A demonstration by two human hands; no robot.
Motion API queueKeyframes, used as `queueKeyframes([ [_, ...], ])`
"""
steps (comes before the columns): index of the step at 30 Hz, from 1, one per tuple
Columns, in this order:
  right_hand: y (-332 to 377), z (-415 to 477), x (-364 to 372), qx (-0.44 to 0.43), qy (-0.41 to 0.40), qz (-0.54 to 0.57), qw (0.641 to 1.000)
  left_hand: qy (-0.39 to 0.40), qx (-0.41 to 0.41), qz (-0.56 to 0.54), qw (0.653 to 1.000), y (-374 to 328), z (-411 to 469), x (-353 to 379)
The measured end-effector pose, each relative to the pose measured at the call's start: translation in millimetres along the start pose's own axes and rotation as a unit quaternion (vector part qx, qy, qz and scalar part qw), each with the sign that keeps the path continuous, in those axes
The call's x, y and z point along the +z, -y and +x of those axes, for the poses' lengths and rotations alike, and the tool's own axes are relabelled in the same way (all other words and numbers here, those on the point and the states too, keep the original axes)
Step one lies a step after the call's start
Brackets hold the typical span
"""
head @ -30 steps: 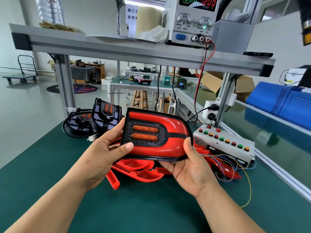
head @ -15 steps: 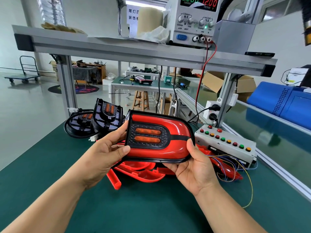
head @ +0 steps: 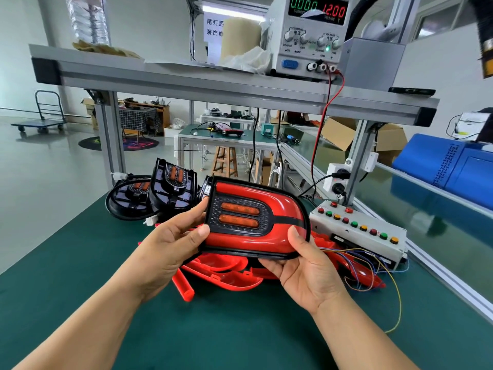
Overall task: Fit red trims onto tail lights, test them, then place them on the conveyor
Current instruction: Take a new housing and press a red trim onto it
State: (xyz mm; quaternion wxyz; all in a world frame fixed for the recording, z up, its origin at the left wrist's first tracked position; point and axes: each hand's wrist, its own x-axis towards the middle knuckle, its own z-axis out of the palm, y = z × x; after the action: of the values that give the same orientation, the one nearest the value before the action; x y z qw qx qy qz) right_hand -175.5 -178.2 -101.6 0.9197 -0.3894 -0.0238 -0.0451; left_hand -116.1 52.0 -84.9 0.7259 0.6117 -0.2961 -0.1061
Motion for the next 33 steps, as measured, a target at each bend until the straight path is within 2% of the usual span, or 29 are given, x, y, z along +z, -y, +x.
queueKeyframes([
  [2,-1.0,-0.7,3.5,-0.016,-0.003,-0.008,1.000,-0.007,0.002,0.029,1.000,-3.6,-1.7,3.5],
  [3,-1.7,-0.9,4.8,-0.025,-0.001,-0.014,1.000,-0.029,0.010,0.082,0.996,-4.5,-2.0,5.8],
  [5,-2.7,-1.1,7.7,-0.041,0.003,-0.023,0.999,-0.109,0.030,0.224,0.968,-4.7,-2.4,10.6],
  [7,-2.8,-1.3,8.3,-0.052,0.002,-0.028,0.998,-0.141,0.037,0.331,0.932,-5.6,-4.3,16.5],
  [9,-2.4,-2.0,8.6,-0.059,0.000,-0.027,0.998,-0.154,0.017,0.380,0.912,-5.5,-6.0,21.7],
  [11,-3.3,-3.2,8.9,-0.055,0.006,-0.019,0.998,-0.169,-0.008,0.383,0.908,-3.3,-6.7,23.8],
  [13,-5.2,-4.5,10.6,-0.043,0.024,-0.008,0.999,-0.166,-0.030,0.348,0.922,-0.8,-6.6,24.7],
  [16,-5.6,-4.8,15.2,-0.014,0.063,0.002,0.998,-0.145,-0.031,0.127,0.981,3.3,-5.4,30.3],
  [18,-4.9,-5.5,17.5,0.000,0.080,0.004,0.997,-0.152,-0.023,-0.008,0.988,4.5,-4.5,35.0],
  [21,-5.1,-4.7,15.0,-0.004,0.046,0.010,0.999,-0.157,-0.014,-0.111,0.981,3.3,-4.5,40.2],
  [28,-3.3,-2.7,14.6,-0.043,-0.009,-0.002,0.999,-0.172,-0.015,-0.177,0.969,11.7,1.9,43.8],
  [33,-1.5,-3.1,11.0,-0.050,-0.014,0.001,0.999,-0.139,-0.028,-0.133,0.981,3.7,1.0,40.2],
])
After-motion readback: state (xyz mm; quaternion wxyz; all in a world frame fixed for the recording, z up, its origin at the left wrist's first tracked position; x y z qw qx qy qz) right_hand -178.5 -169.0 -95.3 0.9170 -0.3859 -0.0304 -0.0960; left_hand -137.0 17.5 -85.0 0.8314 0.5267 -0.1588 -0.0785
